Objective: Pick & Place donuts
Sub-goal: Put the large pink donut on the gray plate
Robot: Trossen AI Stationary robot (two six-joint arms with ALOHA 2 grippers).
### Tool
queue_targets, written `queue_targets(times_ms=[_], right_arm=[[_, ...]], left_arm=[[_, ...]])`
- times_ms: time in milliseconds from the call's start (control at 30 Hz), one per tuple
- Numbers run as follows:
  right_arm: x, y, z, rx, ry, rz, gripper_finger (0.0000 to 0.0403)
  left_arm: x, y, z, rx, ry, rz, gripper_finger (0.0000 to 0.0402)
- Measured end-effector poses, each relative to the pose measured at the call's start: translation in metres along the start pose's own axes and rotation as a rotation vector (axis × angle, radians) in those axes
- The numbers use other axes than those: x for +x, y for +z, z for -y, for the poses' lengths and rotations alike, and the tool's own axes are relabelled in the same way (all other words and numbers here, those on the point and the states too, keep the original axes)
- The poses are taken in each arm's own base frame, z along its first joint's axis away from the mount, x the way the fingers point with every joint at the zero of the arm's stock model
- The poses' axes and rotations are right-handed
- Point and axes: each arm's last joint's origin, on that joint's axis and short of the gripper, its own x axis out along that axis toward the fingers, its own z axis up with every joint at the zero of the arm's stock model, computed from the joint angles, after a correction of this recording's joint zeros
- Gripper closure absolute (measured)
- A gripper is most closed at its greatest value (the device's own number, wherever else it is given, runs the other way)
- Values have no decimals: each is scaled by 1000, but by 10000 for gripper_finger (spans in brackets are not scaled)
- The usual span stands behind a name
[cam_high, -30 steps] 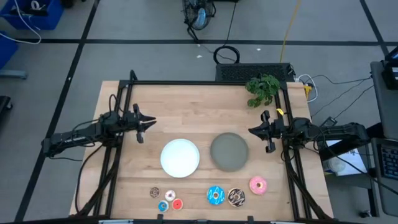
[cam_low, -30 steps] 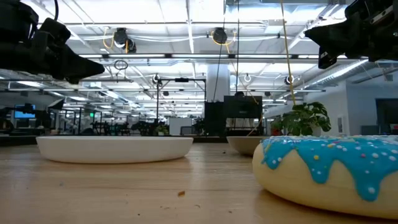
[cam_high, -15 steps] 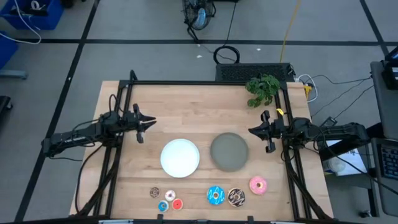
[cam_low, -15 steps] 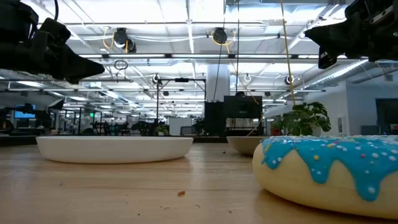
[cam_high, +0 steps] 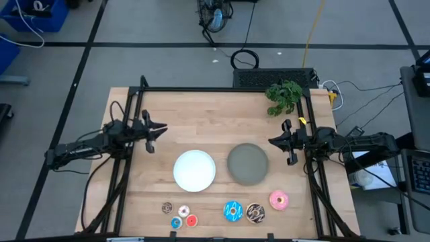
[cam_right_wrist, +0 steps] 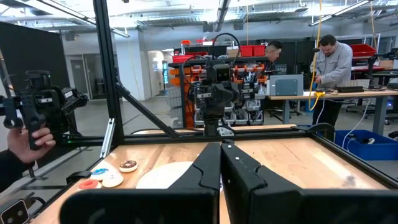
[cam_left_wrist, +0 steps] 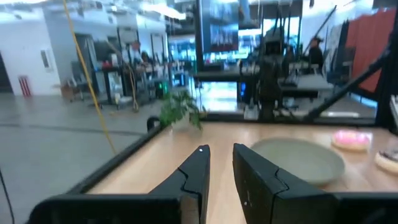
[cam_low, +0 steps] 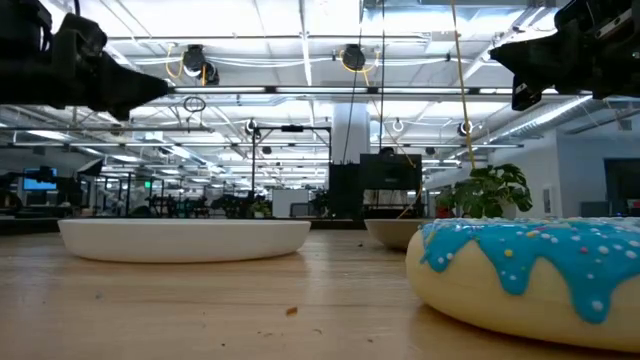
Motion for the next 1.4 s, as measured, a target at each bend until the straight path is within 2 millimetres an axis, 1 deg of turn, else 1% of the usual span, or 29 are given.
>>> queue_targets(times_ms=[133,333,433,533,633,667,700,733,767,833,867,967,1033,1133,1200,1267,1333,1400], right_arm=[[0,0,0,0,0,2,403],[0,0,0,0,0,2,403],[0,1,0,-2,0,14,403],[0,6,0,-74,-27,59,403],[0,6,2,-139,-82,55,403],[1,4,2,-148,-96,23,403],[2,2,1,-155,-89,-60,403],[5,10,-1,-155,-74,-117,403],[8,24,-5,-153,-55,-145,403],[15,58,-11,-143,-58,-179,403],[18,71,-15,-139,-66,-236,403],[32,99,-28,-143,-83,-474,403],[39,121,-39,-108,-92,-608,403],[51,141,-55,-16,-126,-840,403],[62,143,-70,48,-150,-989,403],[74,139,-87,67,-162,-1097,403],[84,131,-103,68,-162,-1187,403],[93,117,-116,90,-169,-1275,403]], left_arm=[[0,5,0,-15,0,54,325],[0,6,0,-144,-3,57,325],[0,3,0,-118,-2,30,325],[0,1,0,-125,-1,8,325],[0,0,-1,-152,45,0,325],[0,0,-2,-153,63,2,325],[0,0,-2,-152,74,2,325],[0,0,-2,-149,82,0,325],[0,-1,-2,-141,84,-3,325],[0,-1,-2,-118,84,-4,325],[0,-1,-2,-111,85,-4,325],[0,0,-3,-84,88,5,325],[0,0,-3,-49,89,-1,325],[0,-3,-2,-12,80,-40,325],[1,-5,-2,10,66,-56,325],[1,-5,-2,19,63,-54,325],[2,-3,-2,19,64,-34,325],[2,-2,-2,19,63,-28,325]])
